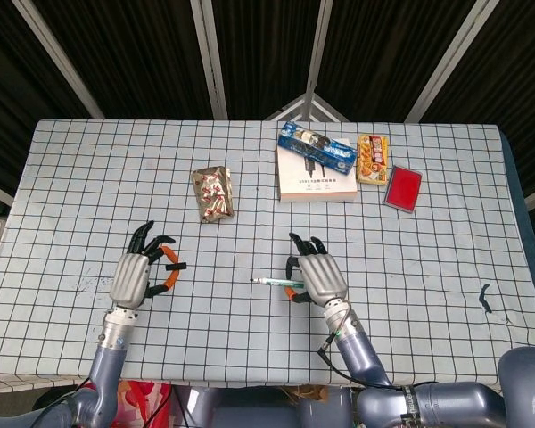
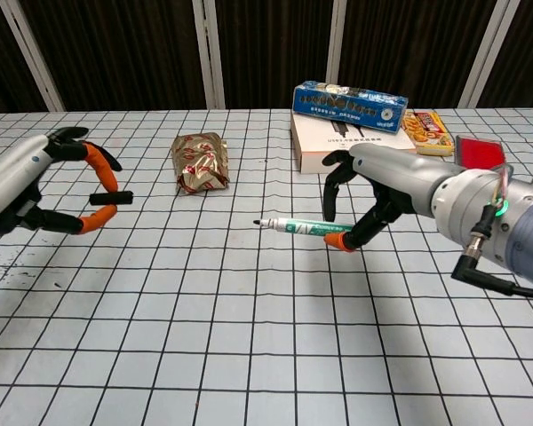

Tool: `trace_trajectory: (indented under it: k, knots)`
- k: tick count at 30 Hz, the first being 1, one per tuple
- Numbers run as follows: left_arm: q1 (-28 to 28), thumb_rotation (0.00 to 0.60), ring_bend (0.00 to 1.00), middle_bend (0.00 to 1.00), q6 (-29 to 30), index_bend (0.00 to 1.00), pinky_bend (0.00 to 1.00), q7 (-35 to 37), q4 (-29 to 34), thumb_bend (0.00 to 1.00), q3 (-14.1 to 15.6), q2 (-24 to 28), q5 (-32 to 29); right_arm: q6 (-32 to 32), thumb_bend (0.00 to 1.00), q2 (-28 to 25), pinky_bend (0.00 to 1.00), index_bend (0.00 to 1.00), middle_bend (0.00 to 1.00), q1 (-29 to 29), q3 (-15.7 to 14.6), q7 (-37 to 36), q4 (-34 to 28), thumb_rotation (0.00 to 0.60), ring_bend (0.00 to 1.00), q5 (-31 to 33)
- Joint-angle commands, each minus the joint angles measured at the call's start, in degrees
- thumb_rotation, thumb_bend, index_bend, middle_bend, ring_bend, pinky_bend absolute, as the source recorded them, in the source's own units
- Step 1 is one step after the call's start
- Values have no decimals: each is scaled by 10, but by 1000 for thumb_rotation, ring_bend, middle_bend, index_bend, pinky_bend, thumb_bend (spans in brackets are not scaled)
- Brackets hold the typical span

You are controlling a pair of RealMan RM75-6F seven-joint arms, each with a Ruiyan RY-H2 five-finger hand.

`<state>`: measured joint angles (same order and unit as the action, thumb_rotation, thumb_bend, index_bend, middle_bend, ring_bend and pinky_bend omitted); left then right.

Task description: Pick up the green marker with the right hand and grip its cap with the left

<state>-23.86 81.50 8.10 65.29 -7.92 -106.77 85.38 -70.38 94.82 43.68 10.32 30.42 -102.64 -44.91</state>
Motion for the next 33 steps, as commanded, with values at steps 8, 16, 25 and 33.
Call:
trace_trajectory:
  k: [8,16,25,33]
  knots:
    - [-36,600,0,286,-58,538,9,44,-116,516,7,-82,-3,14,664,54,42,811,61,-13,-2,-44,86,600,146,-32]
    - [-51,600,0,255,-84,517,5,41,-180,516,6,-122,-9,42,664,95,42,813,61,-17,-1,-71,149,600,146,-45]
    - [-53,600,0,59,-109,271,0,27,-185,509,16,-116,-12,53,671,104,42,813,62,-24,5,-77,166,600,146,-57]
    - [-37,600,0,35,-50,203,0,33,-95,509,15,-59,10,69,671,123,42,813,62,-23,14,-84,195,600,145,-60]
